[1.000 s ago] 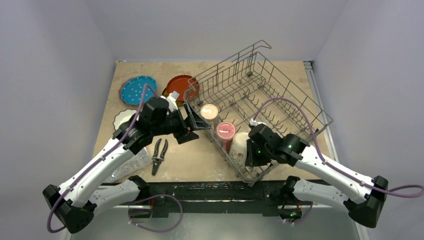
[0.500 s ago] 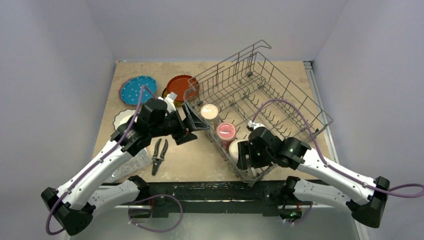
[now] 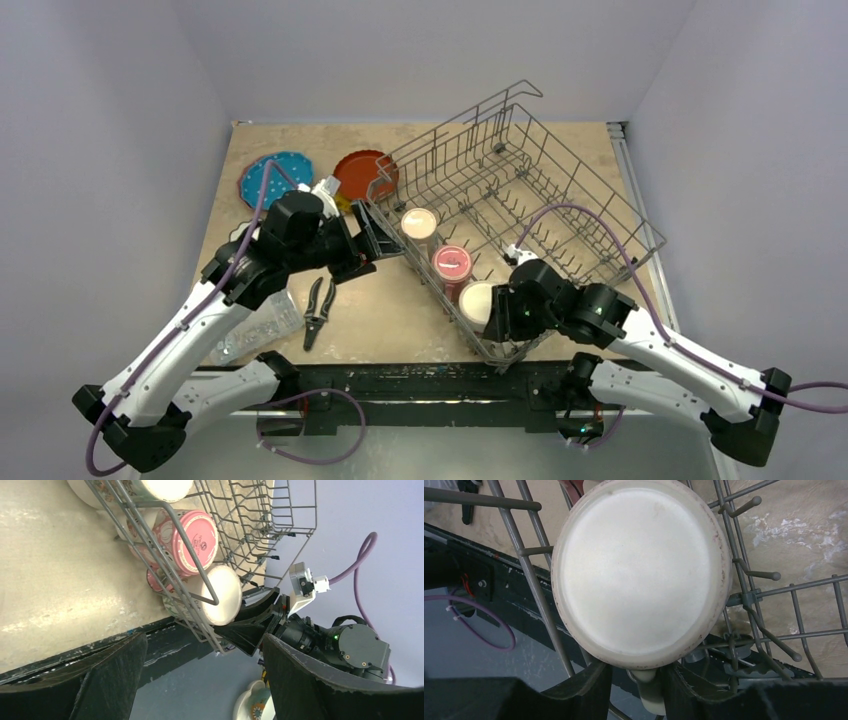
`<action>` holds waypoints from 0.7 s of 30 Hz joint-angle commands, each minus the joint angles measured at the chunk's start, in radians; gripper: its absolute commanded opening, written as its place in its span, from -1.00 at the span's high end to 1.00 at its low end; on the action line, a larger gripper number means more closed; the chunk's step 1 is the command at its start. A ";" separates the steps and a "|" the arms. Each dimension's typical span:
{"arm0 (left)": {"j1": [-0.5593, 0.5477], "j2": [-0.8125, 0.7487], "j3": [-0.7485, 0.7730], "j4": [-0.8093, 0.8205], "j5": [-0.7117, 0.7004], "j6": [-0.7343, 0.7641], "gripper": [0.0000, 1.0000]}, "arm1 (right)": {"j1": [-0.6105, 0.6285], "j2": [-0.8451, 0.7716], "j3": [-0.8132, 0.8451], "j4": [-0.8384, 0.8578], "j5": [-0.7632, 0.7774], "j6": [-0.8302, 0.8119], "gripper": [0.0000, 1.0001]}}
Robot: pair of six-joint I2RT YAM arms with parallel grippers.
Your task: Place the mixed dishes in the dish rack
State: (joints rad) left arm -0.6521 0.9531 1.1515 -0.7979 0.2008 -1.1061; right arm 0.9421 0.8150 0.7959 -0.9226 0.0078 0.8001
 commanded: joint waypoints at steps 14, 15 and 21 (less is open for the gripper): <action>0.288 -0.013 0.139 -0.256 -0.138 0.248 -0.79 | -0.002 0.095 0.453 -0.179 0.178 -0.089 -0.83; 0.321 -0.001 0.144 -0.261 -0.135 0.270 -0.79 | -0.002 0.113 0.482 -0.187 0.205 -0.102 -0.84; 0.455 0.143 0.169 -0.287 -0.215 0.433 -0.77 | -0.002 0.229 0.627 -0.197 0.327 -0.181 -0.87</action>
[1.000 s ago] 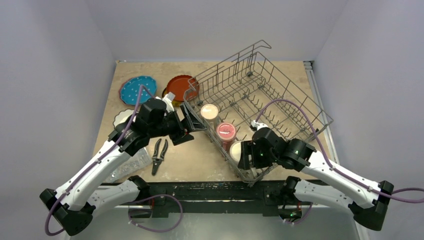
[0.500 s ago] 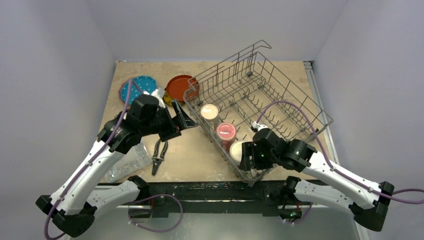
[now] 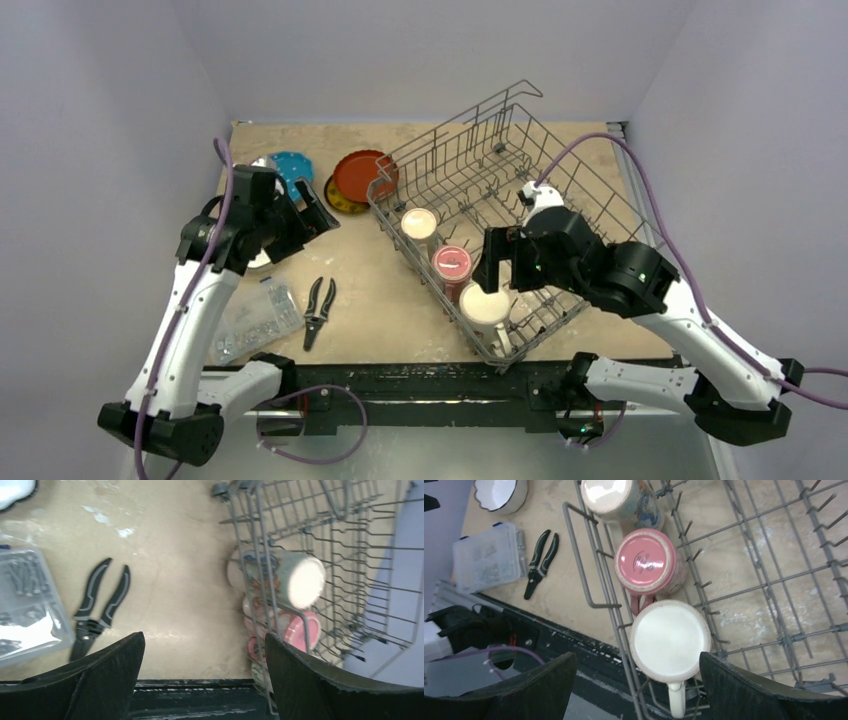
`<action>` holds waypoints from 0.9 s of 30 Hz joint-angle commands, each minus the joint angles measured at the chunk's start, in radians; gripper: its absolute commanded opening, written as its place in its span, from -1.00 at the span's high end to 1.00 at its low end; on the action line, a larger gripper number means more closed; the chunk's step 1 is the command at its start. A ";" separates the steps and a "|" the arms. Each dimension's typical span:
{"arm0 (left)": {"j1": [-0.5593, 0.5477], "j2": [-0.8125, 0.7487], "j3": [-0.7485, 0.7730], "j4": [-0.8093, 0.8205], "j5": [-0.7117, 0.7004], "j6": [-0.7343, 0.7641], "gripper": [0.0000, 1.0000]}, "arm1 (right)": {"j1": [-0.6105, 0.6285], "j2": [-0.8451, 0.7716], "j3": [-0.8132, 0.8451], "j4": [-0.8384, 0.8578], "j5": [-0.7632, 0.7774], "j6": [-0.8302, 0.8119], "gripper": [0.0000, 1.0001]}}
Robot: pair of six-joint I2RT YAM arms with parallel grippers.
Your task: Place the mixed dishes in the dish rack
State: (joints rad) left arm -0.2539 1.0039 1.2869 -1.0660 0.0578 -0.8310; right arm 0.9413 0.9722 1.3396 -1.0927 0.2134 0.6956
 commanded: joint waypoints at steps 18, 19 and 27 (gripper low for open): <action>0.296 0.653 0.217 0.030 -0.211 0.405 -0.64 | -0.276 0.284 0.183 0.094 -0.003 -0.288 -0.96; 0.325 0.656 0.213 0.039 -0.213 0.406 -0.64 | -0.289 0.294 0.183 0.099 -0.012 -0.290 -0.96; 0.605 0.644 0.103 0.127 -0.168 0.415 -0.73 | -0.340 0.348 0.195 0.113 -0.058 -0.301 -0.95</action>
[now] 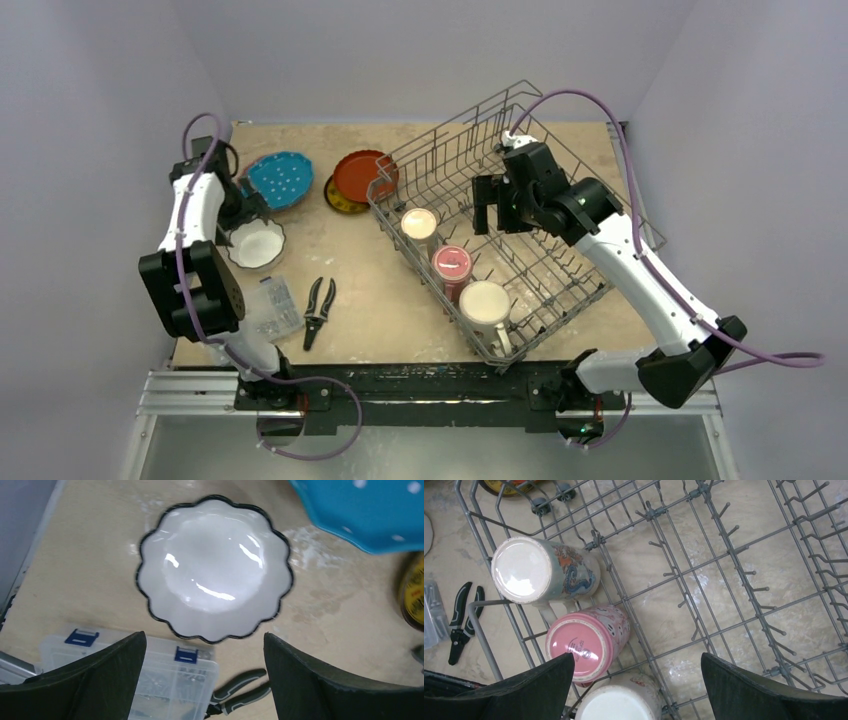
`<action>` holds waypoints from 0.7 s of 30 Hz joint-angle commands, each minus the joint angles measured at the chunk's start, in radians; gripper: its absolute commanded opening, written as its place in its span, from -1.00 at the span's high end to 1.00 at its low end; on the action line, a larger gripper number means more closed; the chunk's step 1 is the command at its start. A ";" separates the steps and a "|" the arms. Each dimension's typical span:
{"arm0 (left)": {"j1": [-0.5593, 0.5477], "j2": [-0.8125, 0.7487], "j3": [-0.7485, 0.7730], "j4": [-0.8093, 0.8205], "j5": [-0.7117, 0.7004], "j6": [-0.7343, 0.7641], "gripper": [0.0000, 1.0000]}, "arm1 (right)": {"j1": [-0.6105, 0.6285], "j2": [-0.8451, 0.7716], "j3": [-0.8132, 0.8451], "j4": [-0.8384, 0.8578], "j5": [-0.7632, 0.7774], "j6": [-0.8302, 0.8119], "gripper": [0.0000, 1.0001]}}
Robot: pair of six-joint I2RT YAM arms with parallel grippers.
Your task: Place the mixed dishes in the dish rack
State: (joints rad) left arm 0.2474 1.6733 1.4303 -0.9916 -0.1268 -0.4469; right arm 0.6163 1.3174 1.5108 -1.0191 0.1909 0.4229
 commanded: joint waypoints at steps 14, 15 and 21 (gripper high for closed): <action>0.218 0.240 0.014 0.046 0.072 0.153 -0.40 | -0.061 0.060 0.063 0.042 -0.056 -0.062 -0.94; 0.217 0.251 0.015 0.049 0.079 0.156 -0.32 | -0.062 0.063 0.066 0.040 -0.057 -0.064 -0.94; 0.217 0.259 0.008 0.058 0.067 0.162 0.42 | -0.065 0.071 0.081 0.028 -0.053 -0.074 -0.94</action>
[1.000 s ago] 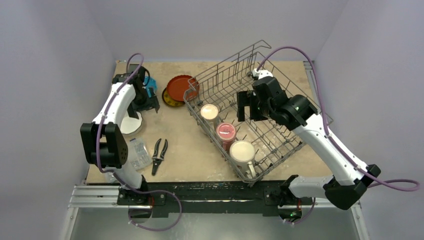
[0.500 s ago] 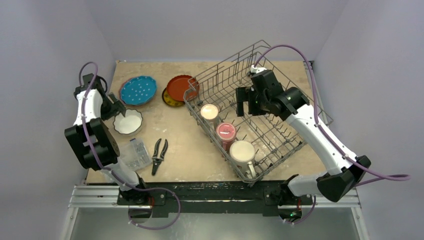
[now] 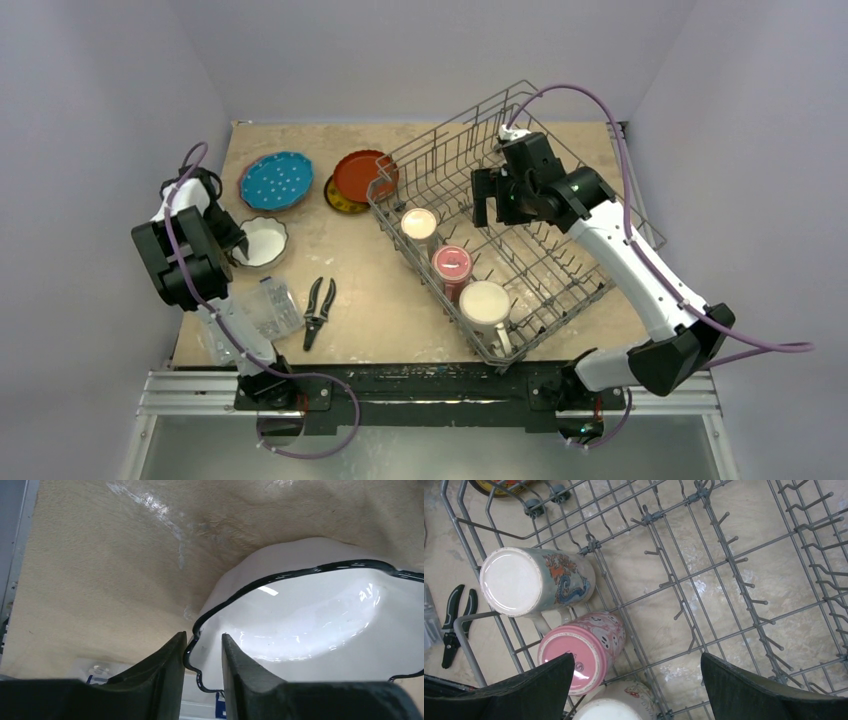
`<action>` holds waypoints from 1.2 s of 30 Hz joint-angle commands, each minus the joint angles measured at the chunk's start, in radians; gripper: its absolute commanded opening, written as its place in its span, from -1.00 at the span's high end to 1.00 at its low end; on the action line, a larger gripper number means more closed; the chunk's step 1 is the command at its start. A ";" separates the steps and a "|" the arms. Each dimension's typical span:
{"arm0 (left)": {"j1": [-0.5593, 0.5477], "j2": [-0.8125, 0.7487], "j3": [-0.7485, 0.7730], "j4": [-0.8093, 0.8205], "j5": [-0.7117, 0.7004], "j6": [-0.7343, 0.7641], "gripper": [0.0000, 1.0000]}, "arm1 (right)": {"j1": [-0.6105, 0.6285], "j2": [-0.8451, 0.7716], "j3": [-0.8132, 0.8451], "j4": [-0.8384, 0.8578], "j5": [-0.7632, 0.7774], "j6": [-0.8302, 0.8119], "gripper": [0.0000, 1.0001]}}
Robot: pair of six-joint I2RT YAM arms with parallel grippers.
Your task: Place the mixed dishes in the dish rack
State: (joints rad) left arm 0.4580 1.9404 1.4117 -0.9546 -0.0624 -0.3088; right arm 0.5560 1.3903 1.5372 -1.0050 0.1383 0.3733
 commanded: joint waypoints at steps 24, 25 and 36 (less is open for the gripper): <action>-0.067 -0.751 -0.153 -0.119 0.210 -0.228 1.00 | -0.005 -0.093 0.002 0.031 -0.173 0.009 -0.92; -0.092 -0.787 -0.144 -0.126 0.230 -0.255 1.00 | -0.004 -0.099 0.006 0.031 -0.198 0.018 -0.92; -0.433 -1.024 0.003 0.054 0.441 -0.617 1.00 | -0.005 -0.255 -0.014 0.149 -0.464 0.125 -0.92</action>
State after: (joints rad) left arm 0.1020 0.9611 1.3205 -1.0840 0.2329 -0.7441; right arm 0.5549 1.2182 1.5028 -0.9539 -0.1879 0.4446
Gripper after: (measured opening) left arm 0.055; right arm 0.961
